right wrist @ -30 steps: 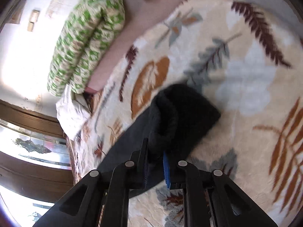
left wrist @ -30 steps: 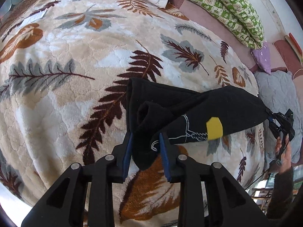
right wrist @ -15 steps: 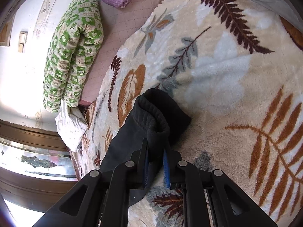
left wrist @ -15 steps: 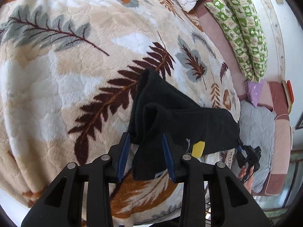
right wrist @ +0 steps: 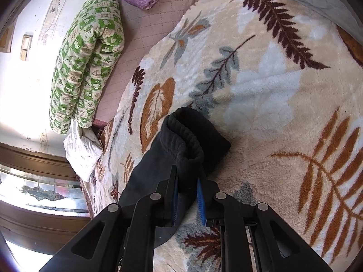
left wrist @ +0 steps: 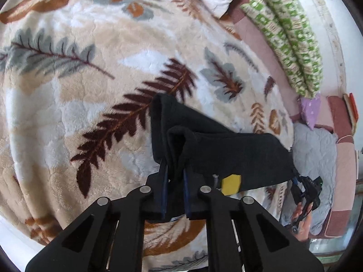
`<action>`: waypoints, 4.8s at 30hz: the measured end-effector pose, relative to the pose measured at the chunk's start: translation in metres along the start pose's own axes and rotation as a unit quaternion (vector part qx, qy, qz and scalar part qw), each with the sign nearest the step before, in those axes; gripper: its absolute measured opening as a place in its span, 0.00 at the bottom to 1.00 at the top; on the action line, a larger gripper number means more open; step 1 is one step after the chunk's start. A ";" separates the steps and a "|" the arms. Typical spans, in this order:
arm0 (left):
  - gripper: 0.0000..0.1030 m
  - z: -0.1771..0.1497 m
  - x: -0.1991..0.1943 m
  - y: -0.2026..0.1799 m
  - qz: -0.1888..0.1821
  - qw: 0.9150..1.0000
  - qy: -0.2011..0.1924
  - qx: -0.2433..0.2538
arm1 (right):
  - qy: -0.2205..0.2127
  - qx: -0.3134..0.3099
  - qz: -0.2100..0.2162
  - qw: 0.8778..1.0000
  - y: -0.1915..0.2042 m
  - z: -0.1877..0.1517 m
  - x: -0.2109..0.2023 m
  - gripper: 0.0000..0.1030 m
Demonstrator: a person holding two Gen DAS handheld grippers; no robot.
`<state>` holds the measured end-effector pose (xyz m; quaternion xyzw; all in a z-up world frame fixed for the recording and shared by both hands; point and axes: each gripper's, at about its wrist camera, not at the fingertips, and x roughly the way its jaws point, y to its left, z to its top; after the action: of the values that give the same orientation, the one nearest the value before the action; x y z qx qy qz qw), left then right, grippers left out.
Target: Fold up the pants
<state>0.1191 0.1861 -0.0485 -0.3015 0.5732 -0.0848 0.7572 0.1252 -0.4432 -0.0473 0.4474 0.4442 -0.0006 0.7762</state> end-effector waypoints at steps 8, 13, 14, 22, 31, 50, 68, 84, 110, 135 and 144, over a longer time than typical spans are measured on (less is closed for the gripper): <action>0.08 0.026 -0.009 -0.015 -0.002 1.000 -0.030 -0.009 | -0.015 -0.014 0.014 1.000 0.023 0.010 -0.008 0.15; 0.08 0.039 -0.023 -0.024 -0.014 0.998 -0.062 -0.006 | -0.032 -0.026 0.043 0.998 0.045 0.022 -0.006 0.15; 0.08 0.042 -0.024 -0.024 -0.017 0.998 -0.067 -0.009 | -0.036 -0.029 0.049 0.998 0.049 0.024 -0.007 0.15; 0.08 0.048 0.006 -0.004 0.002 0.998 -0.053 -0.029 | -0.040 -0.043 0.056 0.997 0.027 0.032 0.012 0.15; 0.08 0.057 -0.020 -0.023 -0.079 0.994 -0.012 -0.068 | -0.027 -0.017 0.074 0.997 0.016 0.039 0.017 0.15; 0.08 0.054 -0.019 -0.025 -0.050 0.996 0.005 -0.068 | -0.024 0.041 0.094 0.994 0.003 0.039 0.015 0.15; 0.11 0.025 0.014 0.019 -0.009 0.993 0.080 -0.080 | -0.013 0.072 0.093 0.993 -0.013 0.035 0.019 0.16; 0.02 0.006 -0.014 -0.021 -0.062 0.998 0.014 0.006 | -0.014 0.058 0.070 0.996 -0.011 0.029 0.017 0.16; 0.02 0.030 0.025 0.033 -0.020 0.999 0.015 -0.033 | -0.014 0.060 0.060 0.996 -0.042 0.030 0.035 0.17; 0.09 0.074 0.015 -0.030 0.039 0.997 0.058 0.046 | 0.101 -0.343 -0.054 0.932 0.158 -0.011 0.078 0.46; 0.09 0.074 0.033 -0.021 0.050 0.992 0.096 0.062 | 0.169 -0.446 -0.081 0.875 0.192 -0.017 0.138 0.48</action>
<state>0.2027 0.1798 -0.0519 -0.2151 0.6512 -0.1112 0.7192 0.2729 -0.2614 -0.0126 0.0098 0.5568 0.2102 0.8036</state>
